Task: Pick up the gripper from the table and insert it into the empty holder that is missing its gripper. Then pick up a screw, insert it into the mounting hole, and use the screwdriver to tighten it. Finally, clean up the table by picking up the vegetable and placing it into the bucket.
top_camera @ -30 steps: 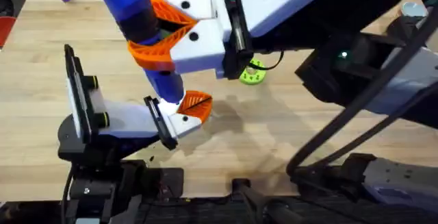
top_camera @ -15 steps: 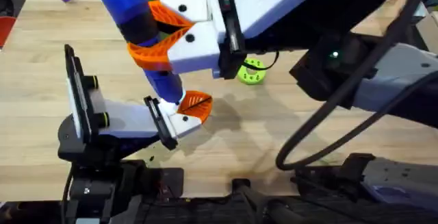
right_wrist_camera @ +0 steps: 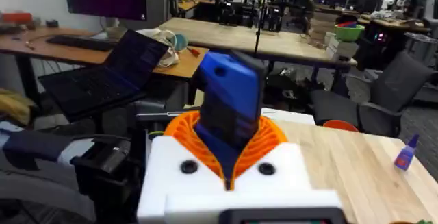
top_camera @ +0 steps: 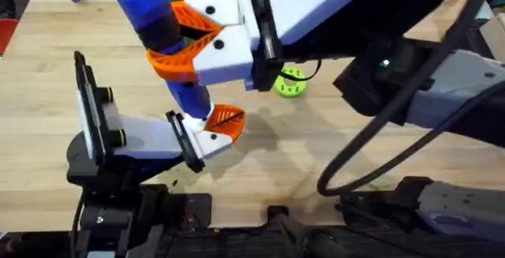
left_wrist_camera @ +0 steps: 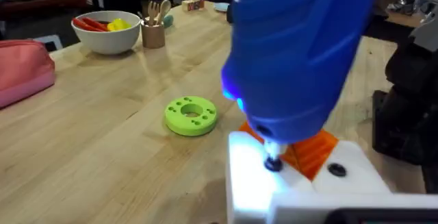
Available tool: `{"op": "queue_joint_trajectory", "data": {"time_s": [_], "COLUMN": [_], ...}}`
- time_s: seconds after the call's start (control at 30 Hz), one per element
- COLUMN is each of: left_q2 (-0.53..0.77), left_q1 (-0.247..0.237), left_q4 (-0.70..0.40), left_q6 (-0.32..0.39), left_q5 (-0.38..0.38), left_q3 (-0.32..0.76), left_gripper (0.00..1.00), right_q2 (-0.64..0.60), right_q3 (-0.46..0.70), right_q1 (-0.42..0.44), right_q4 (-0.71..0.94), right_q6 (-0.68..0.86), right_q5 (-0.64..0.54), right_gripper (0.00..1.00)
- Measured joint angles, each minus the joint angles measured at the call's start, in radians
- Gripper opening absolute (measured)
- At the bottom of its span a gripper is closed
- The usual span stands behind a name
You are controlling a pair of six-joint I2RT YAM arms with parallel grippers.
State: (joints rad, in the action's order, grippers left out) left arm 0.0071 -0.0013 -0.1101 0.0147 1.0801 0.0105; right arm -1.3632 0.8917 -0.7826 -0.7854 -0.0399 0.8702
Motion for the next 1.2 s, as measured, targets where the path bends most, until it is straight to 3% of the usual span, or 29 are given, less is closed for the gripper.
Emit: {"op": "queue_joint_trajectory", "data": {"time_s": [0.7, 0.93, 1.2], "left_q2": [0.000, 0.000, 0.000], "left_q1": [0.000, 0.000, 0.000], "left_q4": [0.000, 0.000, 0.000], "left_q6": [0.000, 0.000, 0.000], "left_q5": [0.000, 0.000, 0.000], "left_q3": [0.000, 0.000, 0.000], "left_gripper": [0.007, 0.007, 0.007], "right_q2": [0.000, -0.005, -0.005], "right_q3": [0.000, -0.002, 0.021], "right_q1": [0.000, 0.000, 0.002], "right_q4": [-0.002, -0.134, -0.100], "right_q6": [0.000, -0.020, -0.046], "right_q5": [0.000, 0.001, 0.008], "right_gripper": [0.024, 0.024, 0.024]}}
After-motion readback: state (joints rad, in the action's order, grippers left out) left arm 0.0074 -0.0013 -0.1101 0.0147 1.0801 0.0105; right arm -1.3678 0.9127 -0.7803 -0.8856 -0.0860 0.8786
